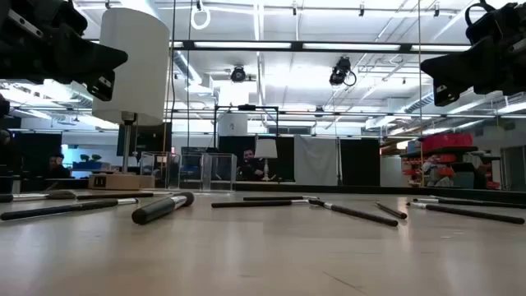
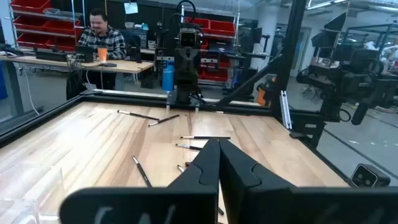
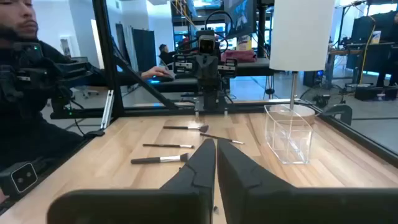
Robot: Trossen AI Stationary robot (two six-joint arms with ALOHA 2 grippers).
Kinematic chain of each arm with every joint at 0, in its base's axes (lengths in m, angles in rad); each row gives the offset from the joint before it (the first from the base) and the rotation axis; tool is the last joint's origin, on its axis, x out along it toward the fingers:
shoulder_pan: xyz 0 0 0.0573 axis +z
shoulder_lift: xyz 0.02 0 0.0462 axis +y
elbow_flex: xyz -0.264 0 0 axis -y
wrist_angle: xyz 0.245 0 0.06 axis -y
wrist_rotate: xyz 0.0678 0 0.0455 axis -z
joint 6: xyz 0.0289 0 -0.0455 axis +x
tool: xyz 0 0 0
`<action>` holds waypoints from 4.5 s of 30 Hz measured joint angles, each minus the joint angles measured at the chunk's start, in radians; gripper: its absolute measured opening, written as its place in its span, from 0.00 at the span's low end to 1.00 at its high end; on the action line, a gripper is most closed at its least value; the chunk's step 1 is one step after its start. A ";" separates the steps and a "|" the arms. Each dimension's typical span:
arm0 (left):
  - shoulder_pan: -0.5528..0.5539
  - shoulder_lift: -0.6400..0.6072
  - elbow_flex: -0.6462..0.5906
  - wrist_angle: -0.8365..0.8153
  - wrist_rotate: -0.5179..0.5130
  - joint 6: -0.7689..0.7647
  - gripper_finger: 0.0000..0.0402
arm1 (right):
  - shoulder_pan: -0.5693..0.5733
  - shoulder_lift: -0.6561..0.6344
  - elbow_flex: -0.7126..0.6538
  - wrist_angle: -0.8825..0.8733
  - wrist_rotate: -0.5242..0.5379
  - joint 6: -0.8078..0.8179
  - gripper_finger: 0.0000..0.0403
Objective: Put items in baskets/containers
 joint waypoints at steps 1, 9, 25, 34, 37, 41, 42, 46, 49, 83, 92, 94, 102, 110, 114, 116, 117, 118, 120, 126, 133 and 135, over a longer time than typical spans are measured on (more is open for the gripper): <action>0.000 0.000 0.000 0.000 0.000 0.000 0.01 | 0.000 0.000 0.000 0.000 0.000 0.000 0.05; 0.000 0.000 0.000 0.000 0.000 0.000 0.01 | 0.000 0.000 0.000 0.000 0.000 0.000 0.05; 0.000 0.000 0.000 0.000 0.000 0.000 0.01 | 0.000 0.000 0.000 0.000 0.000 0.000 0.05; 0.000 0.000 0.000 0.000 0.000 0.000 0.01 | 0.000 0.000 0.000 0.000 0.000 0.000 0.05; 0.000 0.000 0.000 0.000 0.000 0.000 0.01 | 0.000 0.000 0.000 0.000 0.000 0.000 0.05; 0.000 0.000 0.000 0.000 0.000 0.000 0.01 | 0.000 0.000 0.000 0.000 0.000 0.000 0.05; 0.000 0.000 0.000 0.000 0.000 0.000 0.01 | 0.000 0.000 0.000 0.000 0.000 0.000 0.05; 0.000 0.000 0.000 0.000 0.000 0.000 0.01 | 0.000 0.000 0.000 0.000 0.000 0.000 0.05; 0.000 0.000 0.000 0.000 0.000 0.000 0.01 | 0.000 0.000 0.000 0.000 0.000 0.000 0.05; 0.000 0.000 0.000 0.000 0.000 0.000 0.01 | 0.001 0.000 0.000 0.282 0.008 0.122 0.05; 0.000 0.000 0.000 0.000 0.000 0.000 0.01 | 0.094 0.132 0.000 0.651 -0.048 0.177 0.05; 0.000 0.000 0.000 0.000 0.000 0.000 0.01 | 0.132 0.217 0.000 0.715 0.019 0.157 0.05; 0.000 0.000 0.000 0.000 0.000 0.000 0.01 | 0.229 0.611 0.000 0.966 0.238 0.198 0.01; 0.000 0.000 0.000 0.000 0.000 0.000 0.01 | 0.216 0.846 0.002 1.155 0.340 0.238 0.04; 0.000 0.000 0.000 0.000 0.000 0.000 0.01 | 0.225 0.903 0.067 1.022 0.485 0.323 0.05; 0.000 0.000 0.000 0.000 0.000 0.000 0.01 | 0.246 0.933 0.140 0.857 0.533 0.349 0.05; 0.000 0.000 0.000 0.000 0.000 0.000 0.01 | 0.258 0.946 0.185 0.761 0.558 0.361 0.05; 0.000 0.000 0.000 0.000 0.000 0.000 0.01 | 0.271 0.959 0.234 0.661 0.581 0.369 0.05; 0.000 0.000 0.000 0.000 0.000 0.000 0.01 | 0.299 0.983 0.337 0.436 0.625 0.403 0.05; 0.000 0.000 0.000 0.000 0.000 0.000 0.01 | 0.366 1.056 0.585 -0.148 0.714 0.634 0.05; 0.000 0.000 0.000 0.000 0.000 0.000 0.01 | 0.427 1.127 0.616 -0.378 0.607 0.917 0.13; 0.000 0.000 0.000 0.000 0.000 0.000 0.01 | 0.437 1.150 0.602 -0.442 0.544 0.991 0.20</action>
